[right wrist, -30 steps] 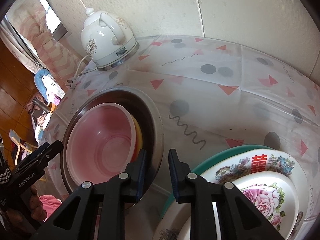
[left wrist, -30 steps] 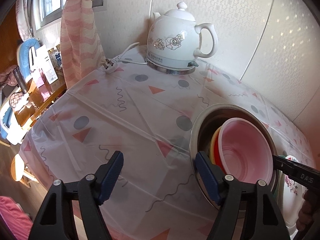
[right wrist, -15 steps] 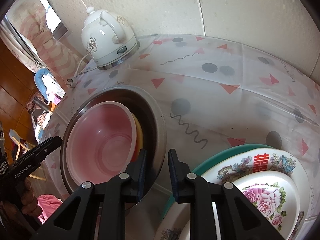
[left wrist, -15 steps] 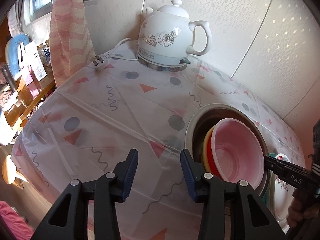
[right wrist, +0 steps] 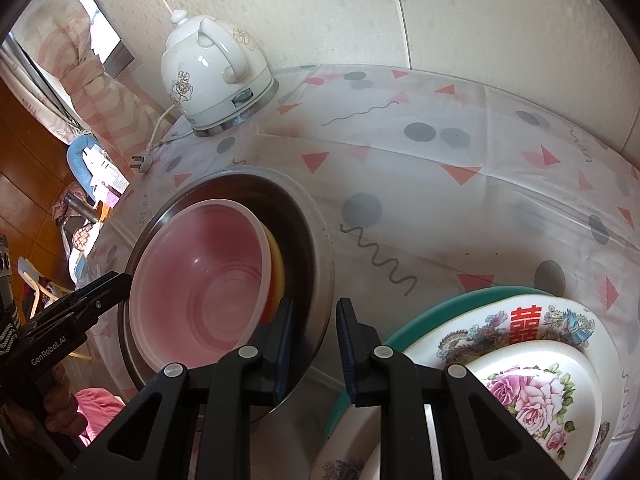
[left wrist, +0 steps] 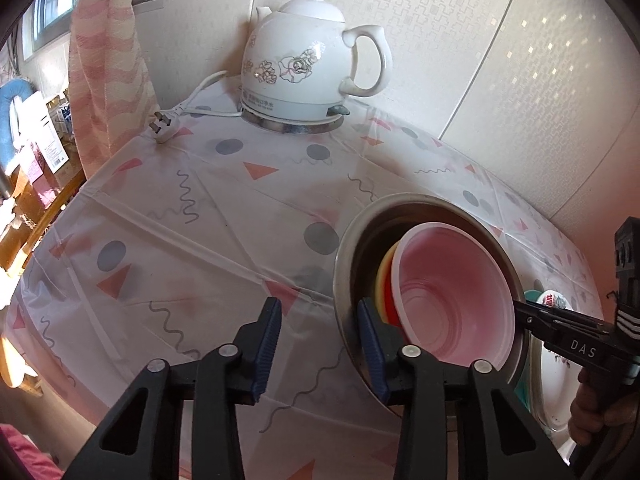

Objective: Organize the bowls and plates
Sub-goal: 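Grasp the steel bowl rim with the left gripper while the right gripper grasps the rim too, then lift the steel bowl with both grippers and carry it over the plate stack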

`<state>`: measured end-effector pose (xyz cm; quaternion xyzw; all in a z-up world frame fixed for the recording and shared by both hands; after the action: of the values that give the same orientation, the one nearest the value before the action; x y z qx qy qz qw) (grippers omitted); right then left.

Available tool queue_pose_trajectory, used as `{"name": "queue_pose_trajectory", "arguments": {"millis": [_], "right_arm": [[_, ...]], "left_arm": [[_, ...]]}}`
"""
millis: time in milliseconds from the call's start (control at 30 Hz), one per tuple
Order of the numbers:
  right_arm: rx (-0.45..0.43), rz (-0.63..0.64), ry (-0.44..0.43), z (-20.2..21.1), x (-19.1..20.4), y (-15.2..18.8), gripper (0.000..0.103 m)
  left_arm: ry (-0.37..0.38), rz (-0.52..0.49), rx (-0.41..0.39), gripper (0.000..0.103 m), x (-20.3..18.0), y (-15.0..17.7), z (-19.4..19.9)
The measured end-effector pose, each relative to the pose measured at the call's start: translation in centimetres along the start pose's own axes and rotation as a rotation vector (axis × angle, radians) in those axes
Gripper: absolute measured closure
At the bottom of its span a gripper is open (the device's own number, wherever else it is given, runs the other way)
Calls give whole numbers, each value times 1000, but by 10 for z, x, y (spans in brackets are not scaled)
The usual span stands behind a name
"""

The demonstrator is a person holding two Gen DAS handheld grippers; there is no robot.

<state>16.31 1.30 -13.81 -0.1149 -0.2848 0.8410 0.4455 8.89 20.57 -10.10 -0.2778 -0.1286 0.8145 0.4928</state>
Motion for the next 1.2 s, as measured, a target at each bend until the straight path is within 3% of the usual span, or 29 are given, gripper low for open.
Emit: {"name": "queue_pose_trajectory", "arguments": {"millis": [67,300,400,1200], "right_arm": [[-2,12,7,1,1,0,82],[-5,7,5,1,1,0,82],[-5,15,0,1,3,0,86],[-49,13,-28,29,8,2,87]], "left_arm": [[16,6,9,77,-2,1,-1],[21,9,27,79,-6,4,-10],[16,-12,19,88,-13,6,-9],[-7,-17,-40,87,-24,11,27]]}}
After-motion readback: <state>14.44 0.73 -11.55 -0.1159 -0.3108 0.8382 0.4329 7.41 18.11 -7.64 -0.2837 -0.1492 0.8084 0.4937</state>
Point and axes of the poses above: each gripper's, at about its wrist camera, not at the fingertips, and z roughly against the way its jaws point, x to its left, y to its underside, the point moved 5 cm from there along -z, roughly the way its jaws point, and after that the axes turned 10 degrees about z, right-handed, at the moved point
